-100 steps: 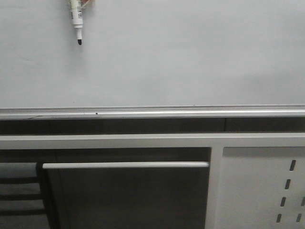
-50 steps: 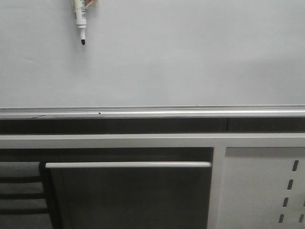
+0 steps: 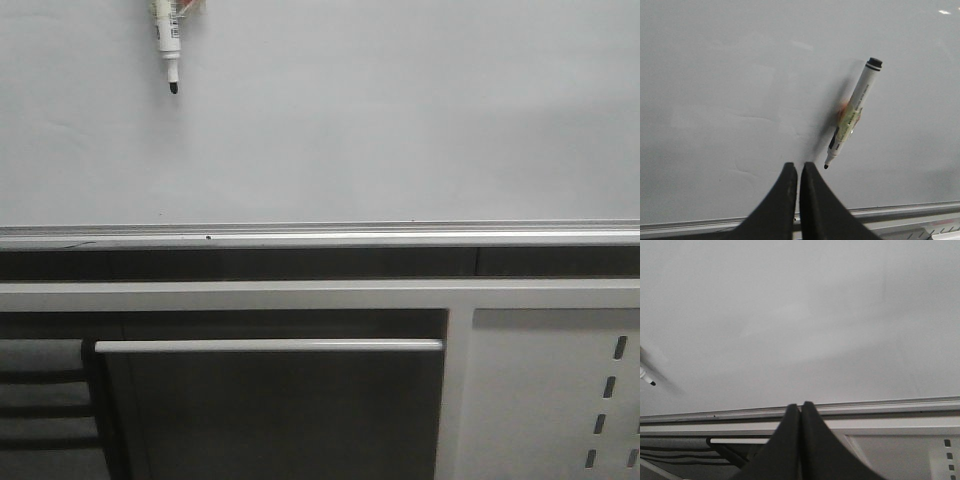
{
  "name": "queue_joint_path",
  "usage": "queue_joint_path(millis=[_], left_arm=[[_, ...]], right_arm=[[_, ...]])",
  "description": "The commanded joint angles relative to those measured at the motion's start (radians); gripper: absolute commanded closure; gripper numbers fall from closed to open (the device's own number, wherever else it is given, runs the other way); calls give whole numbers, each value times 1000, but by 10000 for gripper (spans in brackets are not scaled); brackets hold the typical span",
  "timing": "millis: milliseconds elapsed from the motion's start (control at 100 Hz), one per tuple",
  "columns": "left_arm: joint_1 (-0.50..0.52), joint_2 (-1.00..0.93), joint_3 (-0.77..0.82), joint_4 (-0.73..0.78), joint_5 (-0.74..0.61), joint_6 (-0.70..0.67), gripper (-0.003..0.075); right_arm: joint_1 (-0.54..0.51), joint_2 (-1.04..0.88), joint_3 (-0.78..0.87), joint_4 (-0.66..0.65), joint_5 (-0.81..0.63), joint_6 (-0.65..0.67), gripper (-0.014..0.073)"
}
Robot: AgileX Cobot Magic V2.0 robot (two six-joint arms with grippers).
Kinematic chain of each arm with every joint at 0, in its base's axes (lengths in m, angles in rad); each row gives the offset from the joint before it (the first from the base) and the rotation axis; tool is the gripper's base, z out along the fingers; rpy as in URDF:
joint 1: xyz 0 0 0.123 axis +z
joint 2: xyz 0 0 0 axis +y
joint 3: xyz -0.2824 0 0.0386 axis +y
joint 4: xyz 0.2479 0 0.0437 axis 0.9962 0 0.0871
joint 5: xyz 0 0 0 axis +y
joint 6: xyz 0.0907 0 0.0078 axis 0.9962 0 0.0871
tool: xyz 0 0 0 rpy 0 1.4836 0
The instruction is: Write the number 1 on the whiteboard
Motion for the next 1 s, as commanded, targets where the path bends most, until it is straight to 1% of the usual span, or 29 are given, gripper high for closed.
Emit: queue_joint_path(millis=[0, 90, 200, 340, 420, 500, 570, 690, 740, 780, 810, 860, 900, 950, 990], left_arm=[[-26, 22, -27, -63, 4, 28, 741], [-122, 51, -27, -41, -9, 88, 741], [-253, 70, -29, -16, -125, 88, 741], [-406, 110, -29, 12, -171, 90, 741], [-512, 139, -33, 43, -206, 107, 741], [-617, 161, -33, 12, -294, 106, 741], [-729, 171, -34, -41, -450, 108, 741], [-960, 171, -36, -64, -870, 108, 741], [-1074, 173, -41, -71, -1003, 108, 741], [-1143, 190, -45, -76, -1106, 108, 741], [-1207, 200, -47, -78, -1213, 102, 741], [-1289, 230, -53, -65, -1352, 48, 741], [-1339, 253, -61, -34, -1430, 16, 741], [-1402, 290, -75, 1, -1474, -1, 741], [-1427, 327, -90, 26, -1500, -1, 741]], right_arm=[[1, 11, -25, -1, -76, -8, 657], [1, 24, -25, -15, -80, -8, 657], [1, 39, -25, -24, -67, -8, 657], [1, 45, -25, -35, -69, -8, 657], [1, 52, -25, -35, -76, -8, 657], [1, 61, -25, -43, -77, -8, 657], [1, 68, -25, -45, -77, -8, 657], [1, 68, -25, -50, -83, -8, 657], [1, 68, -25, -54, -89, -8, 657], [1, 68, -25, -54, -93, -8, 657], [1, 68, -25, -54, -95, -8, 657], [1, 68, -25, -54, -99, -8, 657], [1, 70, -25, -54, -99, -8, 657], [1, 75, -25, -57, -99, -8, 657], [1, 80, -25, -57, -99, -8, 657]])
